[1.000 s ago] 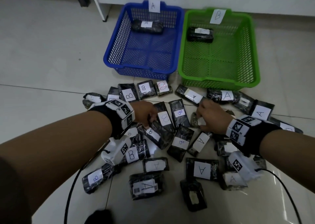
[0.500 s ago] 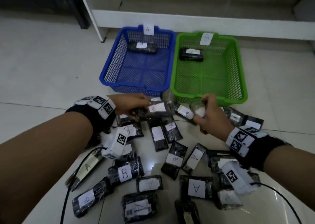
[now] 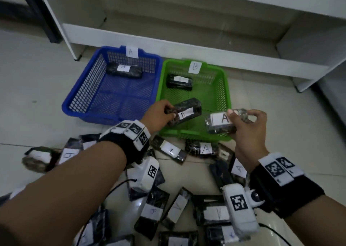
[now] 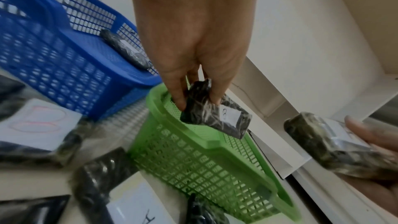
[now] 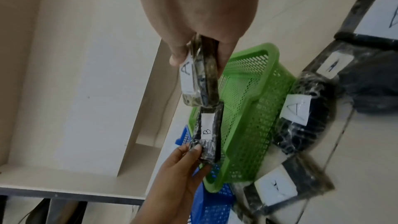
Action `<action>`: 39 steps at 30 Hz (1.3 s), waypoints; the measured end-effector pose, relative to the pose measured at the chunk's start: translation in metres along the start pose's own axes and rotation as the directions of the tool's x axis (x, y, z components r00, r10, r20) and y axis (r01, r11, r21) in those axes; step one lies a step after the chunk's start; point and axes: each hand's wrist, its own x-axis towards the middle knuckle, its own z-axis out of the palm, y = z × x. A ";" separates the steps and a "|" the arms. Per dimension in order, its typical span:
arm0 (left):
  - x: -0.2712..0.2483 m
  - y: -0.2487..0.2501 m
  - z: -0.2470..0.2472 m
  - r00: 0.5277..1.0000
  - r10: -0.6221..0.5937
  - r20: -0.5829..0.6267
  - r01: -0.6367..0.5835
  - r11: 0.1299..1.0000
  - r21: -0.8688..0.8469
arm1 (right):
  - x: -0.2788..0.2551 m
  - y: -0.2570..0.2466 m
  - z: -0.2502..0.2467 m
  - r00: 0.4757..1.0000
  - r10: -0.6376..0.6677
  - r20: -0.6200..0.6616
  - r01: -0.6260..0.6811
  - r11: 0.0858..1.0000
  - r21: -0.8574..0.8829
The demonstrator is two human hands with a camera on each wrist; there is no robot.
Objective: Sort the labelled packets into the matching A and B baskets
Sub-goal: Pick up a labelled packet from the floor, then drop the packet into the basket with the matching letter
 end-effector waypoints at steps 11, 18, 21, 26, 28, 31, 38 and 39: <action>0.033 -0.002 0.061 0.961 -0.125 0.249 0.003 0.897 0.441 | 0.010 0.017 -0.033 0.998 0.020 -0.052 -0.025 0.994 -0.111; 0.027 0.001 -0.004 0.981 0.053 0.184 -0.081 0.985 0.150 | 0.011 0.011 -0.003 0.996 0.066 -0.056 -0.070 0.994 -0.086; 0.022 -0.022 -0.065 0.994 0.103 0.023 -0.105 0.987 0.121 | 0.015 0.002 0.031 0.999 0.040 0.004 -0.039 0.992 -0.118; -0.013 -0.105 -0.161 0.977 0.105 -0.188 -0.027 0.927 0.374 | 0.007 -0.005 0.132 0.989 0.012 0.147 0.015 0.983 -0.184; -0.032 -0.131 -0.176 0.984 0.124 -0.126 -0.041 0.855 0.517 | -0.001 0.002 0.178 0.973 -0.017 0.232 0.071 0.971 -0.226; -0.043 -0.160 -0.174 0.991 0.127 0.038 -0.123 0.776 0.619 | -0.014 0.025 0.233 0.937 0.008 0.349 0.148 0.897 -0.416; -0.039 -0.202 -0.142 0.909 0.411 -0.070 -0.294 0.752 0.590 | -0.025 0.067 0.276 0.873 0.117 0.473 0.310 0.616 -0.724; -0.038 -0.205 -0.139 0.894 0.438 -0.092 -0.304 0.746 0.593 | -0.024 0.069 0.276 0.872 0.132 0.472 0.323 0.570 -0.756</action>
